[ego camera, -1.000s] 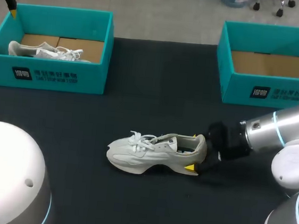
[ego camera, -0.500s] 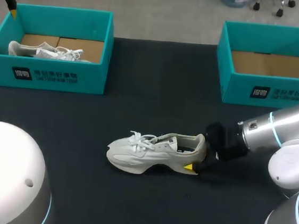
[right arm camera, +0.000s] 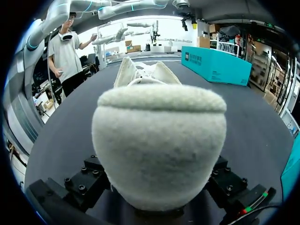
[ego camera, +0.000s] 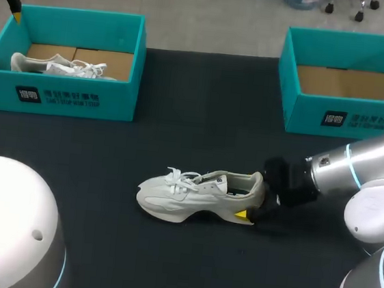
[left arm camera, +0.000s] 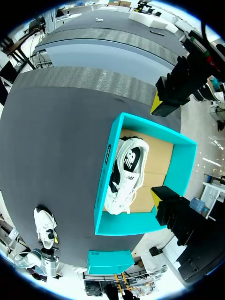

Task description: Take the shoe out of the shoebox, open the shoe tongue, remove and reinsert the insole, then place the shoe into the shoebox

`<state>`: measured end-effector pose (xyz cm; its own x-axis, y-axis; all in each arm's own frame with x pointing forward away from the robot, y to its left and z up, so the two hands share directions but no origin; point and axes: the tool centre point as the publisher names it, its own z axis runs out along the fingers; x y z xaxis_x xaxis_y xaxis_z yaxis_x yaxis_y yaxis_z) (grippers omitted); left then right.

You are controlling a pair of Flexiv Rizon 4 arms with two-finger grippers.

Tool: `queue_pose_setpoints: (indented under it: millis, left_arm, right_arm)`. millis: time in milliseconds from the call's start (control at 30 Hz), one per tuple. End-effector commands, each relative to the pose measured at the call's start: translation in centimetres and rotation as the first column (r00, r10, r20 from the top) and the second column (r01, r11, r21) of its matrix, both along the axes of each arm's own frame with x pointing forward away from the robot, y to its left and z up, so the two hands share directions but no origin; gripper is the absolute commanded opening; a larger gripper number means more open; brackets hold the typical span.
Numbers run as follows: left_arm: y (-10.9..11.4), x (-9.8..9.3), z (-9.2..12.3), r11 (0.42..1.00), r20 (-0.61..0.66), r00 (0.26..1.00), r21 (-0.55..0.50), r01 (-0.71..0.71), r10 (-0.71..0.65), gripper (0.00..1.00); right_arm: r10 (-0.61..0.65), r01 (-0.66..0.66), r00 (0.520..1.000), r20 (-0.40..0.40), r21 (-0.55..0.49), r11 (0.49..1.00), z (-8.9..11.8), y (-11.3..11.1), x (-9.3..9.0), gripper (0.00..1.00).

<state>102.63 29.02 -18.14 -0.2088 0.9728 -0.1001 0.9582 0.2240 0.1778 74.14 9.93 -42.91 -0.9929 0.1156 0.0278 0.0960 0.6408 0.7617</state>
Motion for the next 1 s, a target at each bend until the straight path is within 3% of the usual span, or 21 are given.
queue_pose_setpoints:
  millis: [33,233,367,633,800,1000]
  left_arm:
    - [0.0,-0.1,0.1,1.000,0.000,1.000,0.003,0.000,0.000,1.00]
    - [0.0,-0.1,0.1,1.000,0.000,1.000,0.003,0.000,0.000,1.00]
    - [-2.0,-1.7,0.1,0.999,-0.010,0.999,0.016,-0.040,0.040,1.00]
    - [-3.8,-4.1,0.7,0.959,-0.021,0.960,0.036,-0.280,0.281,1.00]
    - [-5.1,-5.8,0.2,0.872,-0.010,0.874,0.064,-0.485,0.486,1.00]
    - [-5.2,-6.2,0.1,0.861,-0.013,0.861,0.030,-0.507,0.508,1.00]
  right_arm:
    - [-0.002,0.002,1.000,0.001,-0.002,1.000,-0.3,0.2,-0.1,0.00]
    - [-0.002,0.002,1.000,0.001,-0.002,1.000,-0.3,0.2,-0.1,0.00]
    - [-0.002,0.002,1.000,0.001,-0.002,1.000,-0.3,0.2,-0.1,0.00]
    - [-0.002,0.002,1.000,0.001,-0.002,1.000,-0.3,0.2,-0.1,0.00]
    - [-0.002,0.002,1.000,0.001,-0.002,1.000,-0.3,0.2,-0.1,0.00]
    - [-0.002,0.002,1.000,0.001,-0.002,1.000,-0.3,0.2,-0.1,0.00]
